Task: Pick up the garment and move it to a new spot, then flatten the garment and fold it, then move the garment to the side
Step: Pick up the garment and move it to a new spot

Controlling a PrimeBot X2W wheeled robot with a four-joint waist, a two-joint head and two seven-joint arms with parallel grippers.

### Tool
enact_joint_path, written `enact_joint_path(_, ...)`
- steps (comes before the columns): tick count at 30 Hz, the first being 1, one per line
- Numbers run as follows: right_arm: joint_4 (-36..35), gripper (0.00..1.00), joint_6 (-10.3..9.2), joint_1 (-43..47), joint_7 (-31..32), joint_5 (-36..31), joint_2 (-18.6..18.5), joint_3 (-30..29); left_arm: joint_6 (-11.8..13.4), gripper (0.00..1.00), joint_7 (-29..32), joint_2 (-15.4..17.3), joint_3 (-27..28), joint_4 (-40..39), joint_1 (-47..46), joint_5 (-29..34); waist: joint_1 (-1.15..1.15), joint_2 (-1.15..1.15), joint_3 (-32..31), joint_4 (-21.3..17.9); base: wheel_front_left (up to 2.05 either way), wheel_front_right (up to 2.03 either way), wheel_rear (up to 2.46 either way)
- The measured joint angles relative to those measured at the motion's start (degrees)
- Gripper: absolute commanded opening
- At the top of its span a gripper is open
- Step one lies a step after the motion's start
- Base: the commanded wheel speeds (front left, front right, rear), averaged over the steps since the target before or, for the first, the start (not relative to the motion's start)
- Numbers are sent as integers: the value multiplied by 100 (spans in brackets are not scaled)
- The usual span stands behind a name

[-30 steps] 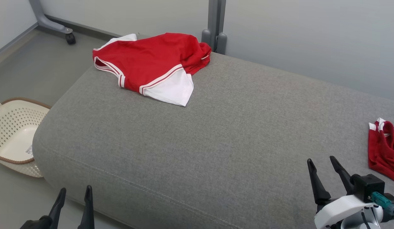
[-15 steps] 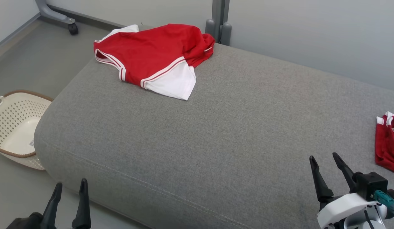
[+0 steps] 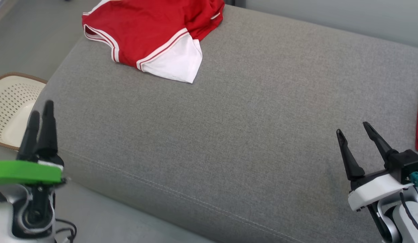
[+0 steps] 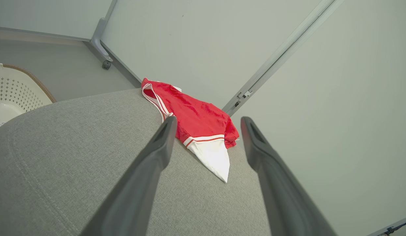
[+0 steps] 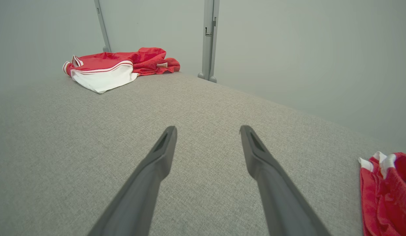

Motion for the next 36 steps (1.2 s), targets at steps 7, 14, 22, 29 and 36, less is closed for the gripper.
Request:
enact_joint_path(7, -352, 100, 98, -269, 245, -181, -224, 18, 466, 100, 976, -44, 728, 683, -1367, -1483, 0, 0, 546, -114, 0, 0, 0)
enact_joint_path(14, -721, 100, 99, -471, 479, -291, -489, -51, 1134, 100, 1530, -23, 1372, 1337, -2421, -2314, 0, 0, 1100, -296, 0, 0, 0)
enact_joint_path(22, -1216, 100, 99, -727, 650, -408, -838, -275, 1263, 100, 1957, 152, 1712, 2191, -3169, -2792, 0, 0, 1732, -544, 0, 0, 0)
enact_joint_path(29, -1357, 100, 100, -732, 794, -409, -938, -356, 1271, 100, 2210, 45, 1546, 3163, -3400, -2908, 1, 0, 2124, -754, 0, 0, 0)
enact_joint_path(36, -1471, 100, 152, -733, 923, -409, -1017, -389, 1271, 100, 2310, 10, 1561, 3779, -3851, -2920, 1, 0, 2227, -908, 0, 0, 0)
